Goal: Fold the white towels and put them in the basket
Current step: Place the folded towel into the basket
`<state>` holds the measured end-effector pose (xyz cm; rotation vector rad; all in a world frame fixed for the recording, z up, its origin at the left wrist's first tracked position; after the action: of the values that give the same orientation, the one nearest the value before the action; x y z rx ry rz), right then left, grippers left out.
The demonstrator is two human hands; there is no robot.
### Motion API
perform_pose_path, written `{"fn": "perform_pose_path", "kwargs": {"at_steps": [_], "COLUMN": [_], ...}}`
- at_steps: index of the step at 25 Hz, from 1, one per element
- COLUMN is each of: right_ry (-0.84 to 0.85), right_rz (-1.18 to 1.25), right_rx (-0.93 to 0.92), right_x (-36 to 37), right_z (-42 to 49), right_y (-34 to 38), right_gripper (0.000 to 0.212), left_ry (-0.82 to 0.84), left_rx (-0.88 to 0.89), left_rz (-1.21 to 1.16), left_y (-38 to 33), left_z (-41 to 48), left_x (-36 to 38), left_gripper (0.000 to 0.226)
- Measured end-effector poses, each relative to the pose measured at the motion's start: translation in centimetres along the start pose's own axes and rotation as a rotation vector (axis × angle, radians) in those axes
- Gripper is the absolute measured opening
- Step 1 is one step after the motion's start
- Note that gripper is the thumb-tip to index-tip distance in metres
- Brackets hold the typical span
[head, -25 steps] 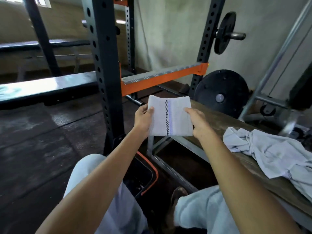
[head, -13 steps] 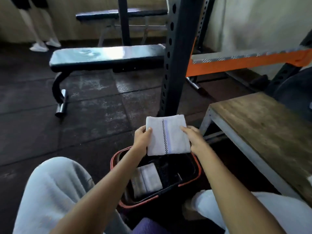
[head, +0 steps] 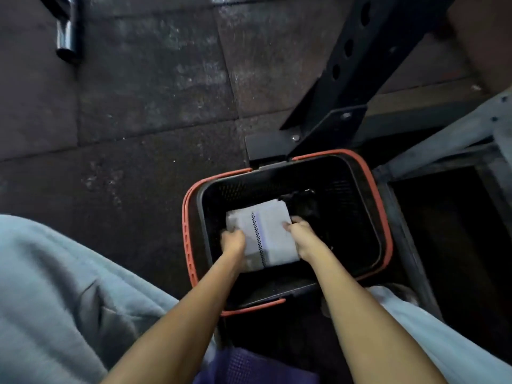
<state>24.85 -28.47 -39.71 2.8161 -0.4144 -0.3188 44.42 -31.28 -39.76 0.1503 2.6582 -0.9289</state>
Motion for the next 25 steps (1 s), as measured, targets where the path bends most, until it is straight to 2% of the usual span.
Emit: {"fn": "perform_pose_path", "kwargs": {"at_steps": [5, 7, 9, 11, 13, 15, 16, 18, 20, 25], "right_ry": [0.024, 0.033, 0.027, -0.151, -0.485, -0.568, -0.539, -0.435, -0.356, -0.434], "right_rz": [0.015, 0.059, 0.025, -0.274, -0.771, -1.124, -1.247, -1.451, -1.553, -1.56], "right_rx": [0.038, 0.035, -0.003, -0.153, -0.525, -0.864, -0.926, -0.789, -0.63, -0.642], "right_x": [1.9, 1.6, 1.3, 0.5, 0.7, 3.5, 4.4, 4.8, 4.6, 5.0], "right_z": [3.4, 3.5, 2.9, 1.9, -0.6, -2.2, -2.0, 0.4, 2.9, 4.4], "right_y": [-1.1, -1.4, -1.2, 0.1, 2.5, 3.0, 2.6, 1.4, 0.4, 1.0], "right_gripper": [0.004, 0.001, 0.013, 0.03, 0.042, 0.054, 0.063, 0.075, 0.074, 0.073], "left_ry": [-0.247, -0.24, -0.167, -0.203, -0.199, -0.043, 0.059, 0.224, 0.305, 0.302], "left_rx": [0.158, 0.166, 0.119, 0.171, 0.432, 0.734, 0.793, 0.733, 0.663, 0.698], "left_rz": [0.052, -0.004, -0.038, 0.066, 0.239, 0.509, 0.659, 0.871, 1.001, 1.037], "left_y": [-0.9, -1.2, -1.0, -1.5, -3.3, -4.0, -3.5, -1.2, 0.2, 0.5], "left_z": [0.8, 1.1, 1.8, 1.8, 0.5, -1.0, -1.2, 0.3, 2.1, 4.1], "left_x": [-0.3, 0.0, 0.8, 0.1, -0.2, 1.5, 2.4, 3.9, 4.4, 5.4], "left_gripper": [0.026, 0.026, 0.031, 0.038, 0.046, 0.056, 0.061, 0.065, 0.066, 0.068]}}
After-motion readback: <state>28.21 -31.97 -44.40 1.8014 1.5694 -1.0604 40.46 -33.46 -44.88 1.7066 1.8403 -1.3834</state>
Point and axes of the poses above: each hand's wrist, its own z-axis towards the middle knuckle, its own x-axis out of the palm, y = z × x, the point moved 8 cm from there along z, towards the middle knuckle, and after that the axes turned 12 degrees about x, right-handed, at the moved point
